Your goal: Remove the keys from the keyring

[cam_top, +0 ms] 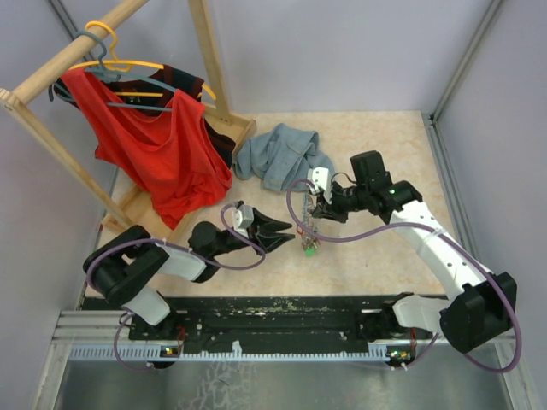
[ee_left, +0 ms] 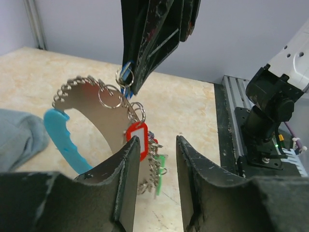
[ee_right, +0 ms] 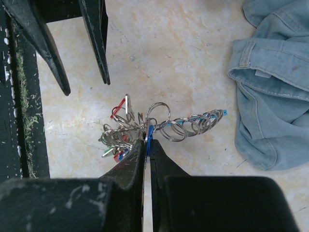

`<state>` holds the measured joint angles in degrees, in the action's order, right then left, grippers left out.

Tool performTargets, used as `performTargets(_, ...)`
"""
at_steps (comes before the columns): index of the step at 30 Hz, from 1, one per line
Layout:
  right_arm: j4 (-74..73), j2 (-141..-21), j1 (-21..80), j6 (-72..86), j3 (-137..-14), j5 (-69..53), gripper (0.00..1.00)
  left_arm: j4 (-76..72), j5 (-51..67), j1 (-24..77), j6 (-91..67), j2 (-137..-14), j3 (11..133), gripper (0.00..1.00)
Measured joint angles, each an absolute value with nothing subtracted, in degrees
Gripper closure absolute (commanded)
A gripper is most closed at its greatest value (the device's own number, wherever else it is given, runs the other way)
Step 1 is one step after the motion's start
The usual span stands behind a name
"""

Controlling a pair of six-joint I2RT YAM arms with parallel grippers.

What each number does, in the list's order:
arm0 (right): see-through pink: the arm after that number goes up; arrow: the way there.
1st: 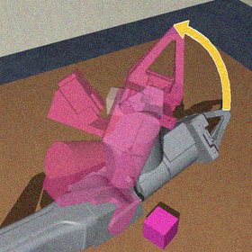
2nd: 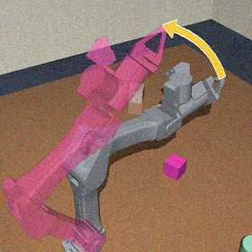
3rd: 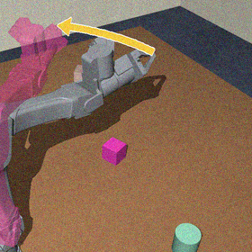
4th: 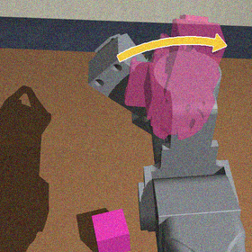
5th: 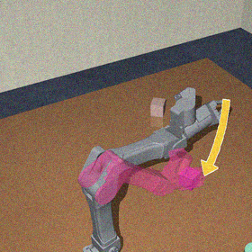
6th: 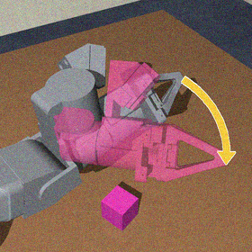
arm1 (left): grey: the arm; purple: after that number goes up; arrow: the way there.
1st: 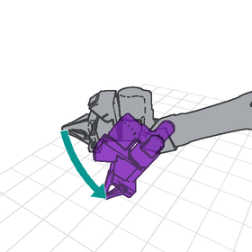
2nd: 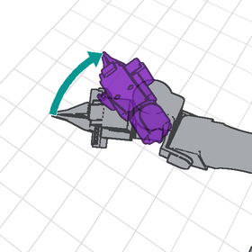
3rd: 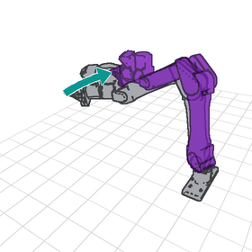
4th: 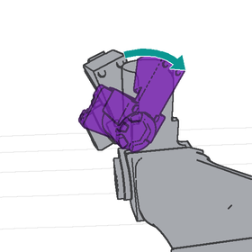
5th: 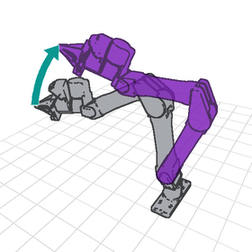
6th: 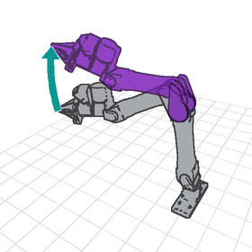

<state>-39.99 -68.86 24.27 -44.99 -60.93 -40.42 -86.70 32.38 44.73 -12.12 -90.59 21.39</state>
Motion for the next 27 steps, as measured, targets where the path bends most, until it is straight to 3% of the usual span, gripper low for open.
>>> performTargets(7, -40.77, -69.32, 24.27, -44.95, -61.25, -41.06, 1.00, -86.00, 25.52, 47.55, -13.17, -89.03, 20.08, 0.48)
performTargets(18, -41.28, -69.89, 24.27, -44.91, -61.25, -42.09, 1.00, -82.41, 24.29, 47.90, -5.63, -88.03, 23.49, 0.63)
performTargets(27, -41.28, -69.89, 24.27, -44.91, -61.25, -42.13, 1.00, -81.97, 27.09, 47.90, -3.20, -90.02, 24.64, 0.65)
